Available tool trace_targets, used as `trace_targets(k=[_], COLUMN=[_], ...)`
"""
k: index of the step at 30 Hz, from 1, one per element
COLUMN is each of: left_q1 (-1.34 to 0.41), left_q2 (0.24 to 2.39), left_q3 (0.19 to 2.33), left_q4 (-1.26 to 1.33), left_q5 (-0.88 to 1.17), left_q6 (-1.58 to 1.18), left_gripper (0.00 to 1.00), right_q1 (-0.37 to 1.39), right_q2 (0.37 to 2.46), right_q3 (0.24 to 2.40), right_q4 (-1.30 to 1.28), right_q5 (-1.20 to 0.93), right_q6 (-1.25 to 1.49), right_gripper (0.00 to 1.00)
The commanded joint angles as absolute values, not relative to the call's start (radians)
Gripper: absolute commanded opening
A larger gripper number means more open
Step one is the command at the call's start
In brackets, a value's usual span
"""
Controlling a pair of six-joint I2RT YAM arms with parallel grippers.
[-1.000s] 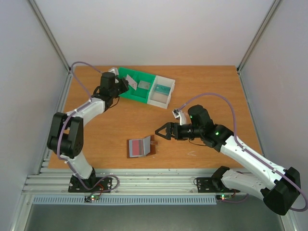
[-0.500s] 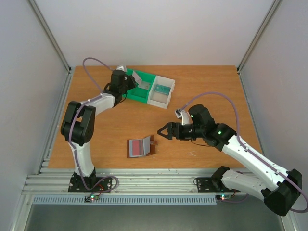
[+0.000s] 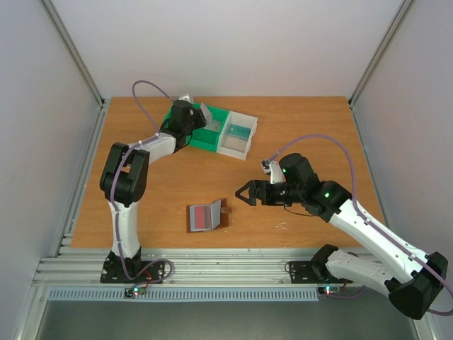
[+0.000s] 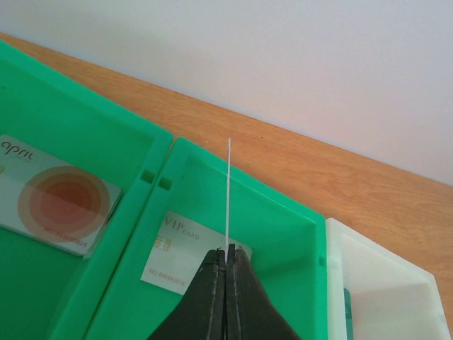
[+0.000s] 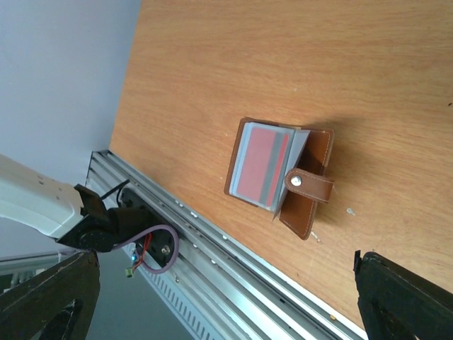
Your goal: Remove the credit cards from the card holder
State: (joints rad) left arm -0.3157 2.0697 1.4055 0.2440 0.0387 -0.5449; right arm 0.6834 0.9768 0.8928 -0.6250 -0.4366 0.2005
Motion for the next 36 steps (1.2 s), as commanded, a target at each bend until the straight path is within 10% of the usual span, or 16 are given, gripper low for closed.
trace_targets(k=[1,36], left_q1=[-0.324,-0.344], left_q2=[2.11,2.258], left_q3=[1.458,1.578], left_q4=[0.289,0.208], left_q5=[0.025,0.036], left_q6=[-0.511,-0.515], left_gripper=[0.01,0.05], right_q1=[0.68,0.679], right_q2=[0.966,0.99], right_q3=[0.921,0.96], right_q4=[-0.646,-0.702], right_q5=[-0.417,-0.365], right_q6=[0.18,0.136], right_gripper=[0.98,0.98])
